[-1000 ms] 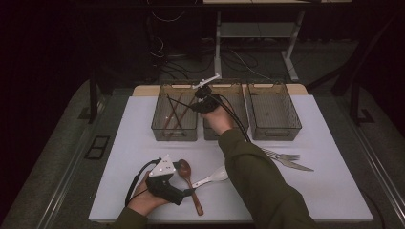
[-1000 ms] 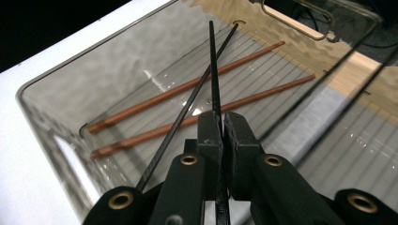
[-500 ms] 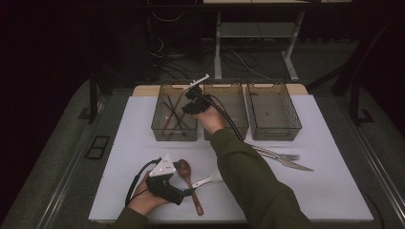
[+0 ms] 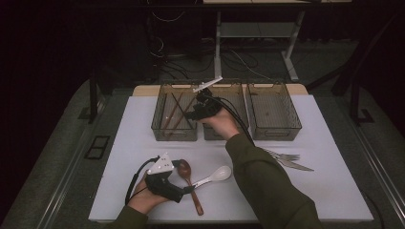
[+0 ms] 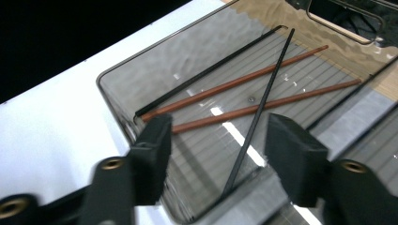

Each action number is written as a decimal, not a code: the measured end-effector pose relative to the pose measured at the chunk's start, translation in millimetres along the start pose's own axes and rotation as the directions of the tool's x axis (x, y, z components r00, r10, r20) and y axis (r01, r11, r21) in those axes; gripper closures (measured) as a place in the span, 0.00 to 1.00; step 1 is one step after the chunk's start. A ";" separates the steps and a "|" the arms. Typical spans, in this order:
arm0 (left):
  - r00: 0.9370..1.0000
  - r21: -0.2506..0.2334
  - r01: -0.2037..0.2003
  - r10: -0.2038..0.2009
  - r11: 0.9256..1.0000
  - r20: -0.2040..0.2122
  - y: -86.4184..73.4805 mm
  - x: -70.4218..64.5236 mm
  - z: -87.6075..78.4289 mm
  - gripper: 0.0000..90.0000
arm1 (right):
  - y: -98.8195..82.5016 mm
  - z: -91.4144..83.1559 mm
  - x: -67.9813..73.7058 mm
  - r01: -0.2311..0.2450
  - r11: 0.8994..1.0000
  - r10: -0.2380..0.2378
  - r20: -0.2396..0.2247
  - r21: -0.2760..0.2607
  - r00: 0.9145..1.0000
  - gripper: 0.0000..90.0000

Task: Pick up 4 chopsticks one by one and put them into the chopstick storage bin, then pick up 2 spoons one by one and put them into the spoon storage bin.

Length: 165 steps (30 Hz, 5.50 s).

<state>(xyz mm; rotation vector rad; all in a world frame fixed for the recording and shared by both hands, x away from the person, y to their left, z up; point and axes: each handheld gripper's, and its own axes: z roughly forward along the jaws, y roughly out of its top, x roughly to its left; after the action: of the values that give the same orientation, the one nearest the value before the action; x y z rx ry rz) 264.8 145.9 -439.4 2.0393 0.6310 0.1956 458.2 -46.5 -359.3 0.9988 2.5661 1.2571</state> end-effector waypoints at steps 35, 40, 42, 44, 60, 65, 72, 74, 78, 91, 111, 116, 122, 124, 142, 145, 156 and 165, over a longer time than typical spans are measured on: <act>1.000 0.018 0.008 -0.008 1.000 -0.022 0.2 0.8 0.2 0.00 | -118.0 -108.6 -12.2 0.024 0.994 -0.032 -0.072 -0.103 0.997 0.36; 1.000 0.021 0.006 -0.006 1.000 -0.026 -0.3 0.2 -0.1 0.00 | -129.9 -118.4 -10.3 0.021 0.993 -0.029 -0.073 -0.112 0.997 0.36; 1.000 0.020 0.008 -0.008 1.000 -0.026 -0.3 0.7 -0.1 0.00 | -135.5 -122.4 -9.2 0.023 0.992 -0.032 -0.075 -0.121 0.997 0.36; 1.000 0.021 0.009 -0.008 1.000 -0.027 -0.3 0.9 0.2 0.00 | -141.6 -126.3 -7.6 0.020 0.992 -0.030 -0.079 -0.128 0.996 0.36; 0.999 0.033 0.004 -0.003 0.999 -0.041 -1.0 2.0 -0.2 0.00 | -185.0 -140.0 -3.6 0.015 0.994 -0.024 -0.079 -0.107 0.997 0.37; 0.999 0.040 -0.002 0.004 0.999 -0.042 -1.3 1.1 0.2 0.00 | -188.3 -131.1 -1.5 0.020 0.998 -0.026 -0.085 -0.067 0.996 0.39; 0.999 0.042 -0.005 0.007 0.999 -0.039 -2.1 1.4 -0.4 0.00 | -188.2 -115.9 4.3 0.039 0.999 -0.042 -0.104 -0.029 0.994 0.41; 0.999 0.043 -0.006 0.008 0.999 -0.038 -2.0 1.3 -0.2 0.00 | -188.1 -113.3 5.4 0.041 0.999 -0.043 -0.109 -0.023 0.993 0.41; 0.999 0.043 -0.005 0.006 0.999 -0.039 -1.9 0.9 0.0 0.00 | -186.3 -108.5 8.6 0.043 0.999 -0.045 -0.120 -0.019 0.992 0.42; 0.999 0.044 -0.006 0.008 0.999 -0.037 -2.1 0.8 0.0 0.00 | -182.2 -82.8 22.2 0.091 0.995 -0.085 -0.144 0.036 0.986 0.45; 0.999 0.049 -0.010 0.012 0.999 -0.032 -2.1 0.5 0.2 0.00 | -187.0 -67.9 27.5 0.148 0.983 -0.132 -0.150 0.104 0.980 0.52; 1.000 0.053 -0.011 0.013 0.999 -0.028 -2.3 0.3 0.7 0.00 | -187.1 -68.6 27.3 0.150 0.982 -0.132 -0.153 0.111 0.979 0.58; 1.000 0.054 -0.010 0.012 0.998 -0.027 -2.3 0.2 0.9 0.00 | -187.6 -70.2 29.5 0.171 0.978 -0.149 -0.173 0.121 0.974 0.70; 1.000 0.054 -0.009 0.010 0.999 -0.027 -2.4 0.0 1.0 0.00 | -188.0 -70.4 29.5 0.192 0.973 -0.166 -0.192 0.126 0.967 0.72; 1.000 0.056 -0.011 0.012 0.998 -0.027 -2.5 0.0 1.6 0.00 | -192.0 -79.6 26.6 0.242 0.961 -0.206 -0.241 0.134 0.949 0.88; 1.000 0.055 -0.009 0.011 0.998 -0.028 -2.6 0.0 1.7 0.00 | -191.5 -81.0 29.2 0.255 0.958 -0.219 -0.244 0.128 0.945 0.90; 1.000 0.055 -0.010 0.012 0.998 -0.027 -2.5 0.3 0.9 0.00 | -191.5 -81.6 30.3 0.264 0.956 -0.230 -0.229 0.130 0.946 0.91; 1.000 0.052 -0.009 0.011 0.999 -0.029 -2.5 0.5 0.4 0.00 | -191.0 -81.7 32.3 0.233 0.965 -0.203 -0.224 0.119 0.953 0.91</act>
<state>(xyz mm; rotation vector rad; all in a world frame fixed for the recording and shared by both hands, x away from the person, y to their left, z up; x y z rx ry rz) 264.5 146.9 -441.8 2.0935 0.6502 0.2175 305.5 -165.1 -441.7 0.6054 2.8681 1.1893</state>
